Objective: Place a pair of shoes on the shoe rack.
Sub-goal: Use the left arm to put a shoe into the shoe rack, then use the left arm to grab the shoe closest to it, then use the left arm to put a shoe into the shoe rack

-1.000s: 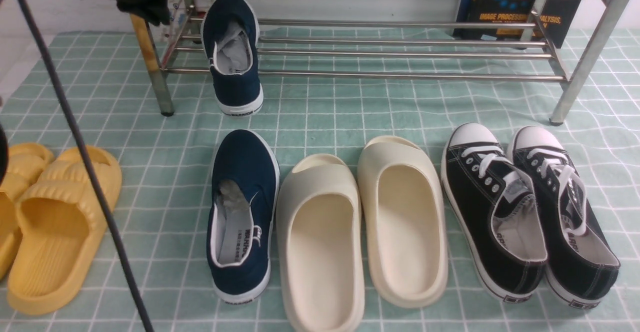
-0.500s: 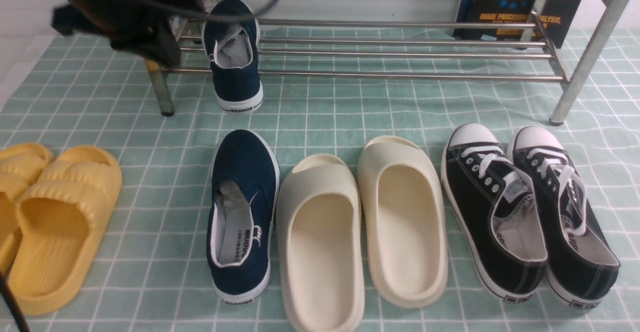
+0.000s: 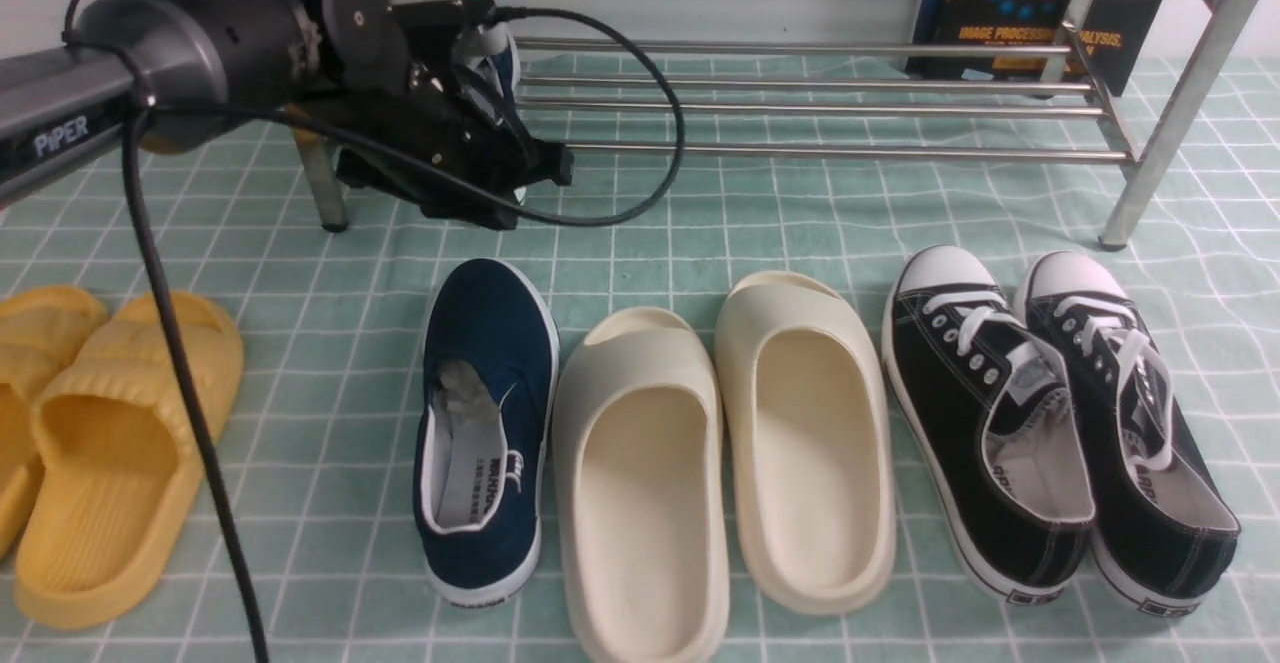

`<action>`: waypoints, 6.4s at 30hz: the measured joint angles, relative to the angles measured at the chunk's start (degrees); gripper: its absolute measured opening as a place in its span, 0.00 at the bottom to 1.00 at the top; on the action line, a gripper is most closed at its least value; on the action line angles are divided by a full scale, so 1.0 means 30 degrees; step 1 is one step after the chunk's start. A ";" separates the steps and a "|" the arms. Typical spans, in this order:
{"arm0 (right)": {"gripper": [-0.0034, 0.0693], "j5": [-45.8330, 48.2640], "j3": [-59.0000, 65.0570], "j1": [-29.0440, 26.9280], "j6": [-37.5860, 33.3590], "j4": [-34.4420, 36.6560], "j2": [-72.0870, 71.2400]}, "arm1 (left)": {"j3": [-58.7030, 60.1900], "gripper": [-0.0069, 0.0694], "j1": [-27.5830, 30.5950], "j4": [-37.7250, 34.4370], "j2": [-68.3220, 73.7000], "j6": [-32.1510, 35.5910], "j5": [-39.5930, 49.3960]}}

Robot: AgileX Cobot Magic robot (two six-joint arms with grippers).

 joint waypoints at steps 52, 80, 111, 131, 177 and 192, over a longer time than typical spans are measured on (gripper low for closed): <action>0.38 0.0000 0.0000 0.0000 0.0000 0.0000 0.0000 | 0.0700 0.50 -0.1798 0.2974 -0.7245 -0.3637 1.0491; 0.38 0.0000 0.0000 0.0000 0.0000 0.0000 0.0000 | 1.0271 0.41 -0.2521 0.2250 -0.3757 -0.7134 0.2951; 0.38 0.0000 0.0000 0.0000 0.0000 0.0000 0.0000 | -0.6429 0.08 -0.0913 0.2196 0.2716 -0.4522 0.6805; 0.38 0.0000 0.0000 0.0000 0.0000 0.0000 0.0000 | -1.2111 0.13 -0.0489 0.2800 0.6970 -0.4463 0.4789; 0.38 0.0000 0.0000 0.0000 0.0000 0.0000 0.0000 | -0.4837 0.14 -0.0228 -0.0453 0.3258 -0.1641 0.3625; 0.38 0.0000 0.0000 0.0000 0.0000 0.0000 0.0000 | -0.6607 0.17 -0.0233 0.0069 0.3637 -0.1350 0.2313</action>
